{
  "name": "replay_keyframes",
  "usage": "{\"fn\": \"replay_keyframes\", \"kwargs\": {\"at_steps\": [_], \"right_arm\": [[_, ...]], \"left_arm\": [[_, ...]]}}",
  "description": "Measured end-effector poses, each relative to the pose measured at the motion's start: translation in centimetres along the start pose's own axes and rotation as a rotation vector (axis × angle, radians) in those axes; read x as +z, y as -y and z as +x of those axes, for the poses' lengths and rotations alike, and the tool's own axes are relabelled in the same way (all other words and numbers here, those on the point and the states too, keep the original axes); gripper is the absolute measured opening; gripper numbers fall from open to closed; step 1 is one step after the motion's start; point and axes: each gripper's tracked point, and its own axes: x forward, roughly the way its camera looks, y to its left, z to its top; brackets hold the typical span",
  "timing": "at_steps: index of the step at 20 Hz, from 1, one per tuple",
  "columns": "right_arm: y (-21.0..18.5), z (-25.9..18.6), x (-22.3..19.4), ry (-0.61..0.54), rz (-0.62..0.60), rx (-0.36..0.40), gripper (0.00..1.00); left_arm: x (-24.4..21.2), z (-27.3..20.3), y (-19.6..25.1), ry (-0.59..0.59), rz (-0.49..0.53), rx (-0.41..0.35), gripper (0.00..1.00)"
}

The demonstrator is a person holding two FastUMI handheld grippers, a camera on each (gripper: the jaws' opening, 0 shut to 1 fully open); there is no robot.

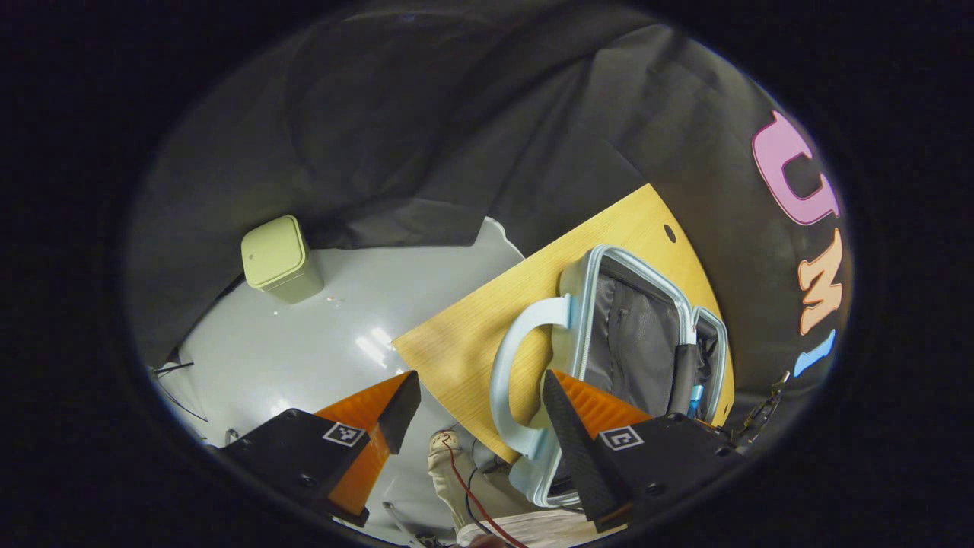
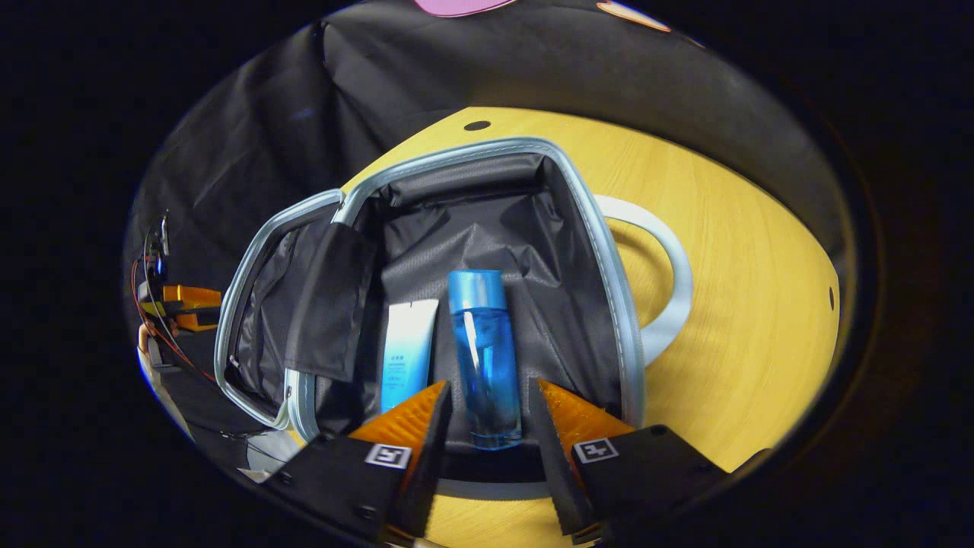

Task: First open the suitcase, pack the skin care products into it, and then close the suitcase.

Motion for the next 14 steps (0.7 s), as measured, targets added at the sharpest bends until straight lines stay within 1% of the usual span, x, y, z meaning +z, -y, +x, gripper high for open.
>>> {"fn": "replay_keyframes", "kwargs": {"at_steps": [1, 2, 3, 4, 5, 6, 7, 8, 9, 10, 12, 13, 14], "right_arm": [[-0.1, -0.3, 0.6, 0.03, -0.002, 0.007, 0.67], [-0.4, -1.0, 1.5, 0.066, -0.004, 0.018, 0.82], [-0.7, -1.4, 2.3, 0.104, -0.007, 0.023, 0.89], [-0.7, -2.1, 3.0, 0.135, -0.005, 0.02, 0.99], [-0.7, -2.7, 3.5, 0.163, 0.001, 0.021, 0.94], [-0.7, -3.5, 4.1, 0.186, 0.013, 0.024, 0.94], [-0.6, -4.4, 4.5, 0.207, 0.026, 0.023, 0.98], [-0.2, -5.1, 4.9, 0.225, 0.038, 0.017, 0.98], [0.3, -5.9, 5.2, 0.242, 0.047, 0.008, 0.98], [1.0, -6.7, 5.6, 0.264, 0.054, -0.007, 0.98], [2.6, -8.3, 6.0, 0.299, 0.064, -0.044, 0.98], [3.5, -9.1, 6.2, 0.312, 0.072, -0.064, 0.94], [4.3, -9.9, 6.2, 0.325, 0.082, -0.081, 0.98]], "left_arm": [[0.0, 0.5, 0.1, -0.004, -0.005, -0.007, 0.95], [0.0, 0.8, 0.2, -0.009, -0.011, -0.013, 0.95], [-0.1, 0.9, 0.2, -0.016, -0.013, -0.019, 0.95], [-0.1, 1.1, 0.2, -0.022, -0.015, -0.023, 0.95], [-0.2, 1.3, 0.3, -0.027, -0.02, -0.027, 0.95], [-0.2, 1.6, 0.5, -0.035, -0.026, -0.038, 0.94], [-0.3, 1.7, 0.7, -0.041, -0.032, -0.048, 0.93], [-0.2, 1.9, 0.9, -0.046, -0.035, -0.058, 0.87], [-0.4, 2.2, 1.0, -0.051, -0.036, -0.07, 0.89], [-0.5, 2.4, 1.3, -0.058, -0.039, -0.084, 0.88], [-0.9, 2.7, 2.1, -0.077, -0.05, -0.122, 0.79], [-0.9, 3.0, 2.4, -0.082, -0.058, -0.141, 0.72], [-1.1, 3.1, 2.8, -0.092, -0.07, -0.155, 0.66]]}}
